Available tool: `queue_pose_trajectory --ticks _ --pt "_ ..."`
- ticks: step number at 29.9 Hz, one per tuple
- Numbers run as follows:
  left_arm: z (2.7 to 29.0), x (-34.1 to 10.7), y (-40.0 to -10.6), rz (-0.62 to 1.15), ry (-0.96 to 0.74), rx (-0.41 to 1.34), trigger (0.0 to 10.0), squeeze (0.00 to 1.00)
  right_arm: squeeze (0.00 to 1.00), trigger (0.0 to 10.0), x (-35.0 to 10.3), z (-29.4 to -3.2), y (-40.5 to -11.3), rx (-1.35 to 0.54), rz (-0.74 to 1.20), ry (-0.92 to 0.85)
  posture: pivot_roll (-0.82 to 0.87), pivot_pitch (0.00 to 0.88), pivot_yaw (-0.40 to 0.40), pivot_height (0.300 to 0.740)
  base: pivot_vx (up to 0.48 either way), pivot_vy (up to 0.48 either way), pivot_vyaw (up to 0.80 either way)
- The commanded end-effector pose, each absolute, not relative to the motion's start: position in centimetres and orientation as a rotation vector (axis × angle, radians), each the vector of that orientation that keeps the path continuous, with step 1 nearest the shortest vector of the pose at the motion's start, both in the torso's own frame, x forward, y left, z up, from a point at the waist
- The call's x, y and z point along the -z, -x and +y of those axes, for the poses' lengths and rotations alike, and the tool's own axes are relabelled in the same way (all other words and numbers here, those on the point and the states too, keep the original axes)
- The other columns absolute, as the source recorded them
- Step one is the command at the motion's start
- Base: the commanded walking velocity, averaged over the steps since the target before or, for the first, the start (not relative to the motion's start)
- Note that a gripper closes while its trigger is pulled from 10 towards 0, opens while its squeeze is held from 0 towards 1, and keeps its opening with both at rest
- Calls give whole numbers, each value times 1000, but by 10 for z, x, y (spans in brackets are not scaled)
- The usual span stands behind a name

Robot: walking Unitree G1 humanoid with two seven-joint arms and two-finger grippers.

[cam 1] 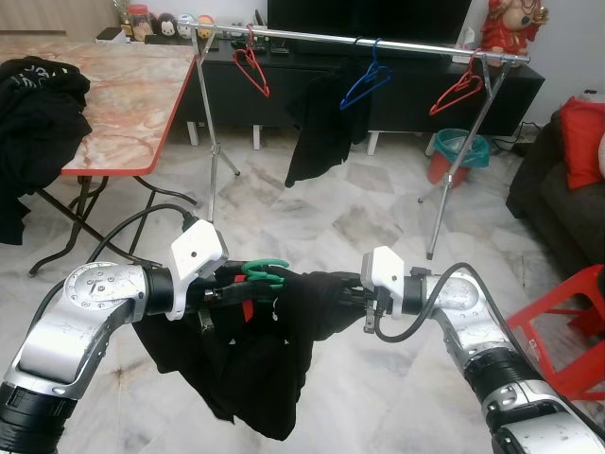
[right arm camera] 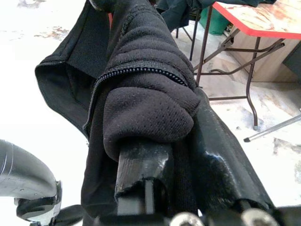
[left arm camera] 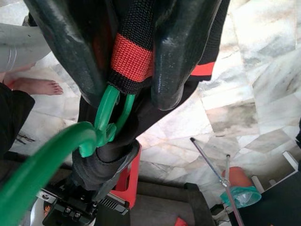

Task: Hang hanger

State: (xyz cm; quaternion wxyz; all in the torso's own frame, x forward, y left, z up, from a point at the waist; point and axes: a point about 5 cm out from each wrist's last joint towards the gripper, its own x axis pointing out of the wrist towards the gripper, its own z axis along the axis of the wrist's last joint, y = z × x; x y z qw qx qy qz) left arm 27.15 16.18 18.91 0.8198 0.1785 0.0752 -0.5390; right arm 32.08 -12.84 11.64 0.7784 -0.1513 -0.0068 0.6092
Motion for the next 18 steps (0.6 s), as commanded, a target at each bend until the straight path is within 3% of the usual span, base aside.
queue_pose_trajectory --ticks 1,4,5,18 --pt "150 -189 -262 163 -377 1244 0 0 0 10000 -132 -127 -325 -1299 -89 318 101 0 -70 740 0 0 0" --pt "150 -189 -262 164 -376 1246 0 0 0 10000 -131 -127 -325 -1309 -78 313 102 0 -71 740 0 0 0" --pt "150 -189 -262 165 -375 1246 0 0 1000 10000 -130 -127 -325 -1315 -72 311 102 0 -71 740 0 0 0" --pt "153 -187 -262 178 -378 1231 0 0 1000 10000 -128 -128 -320 -1375 -37 317 99 0 -70 740 0 0 0"
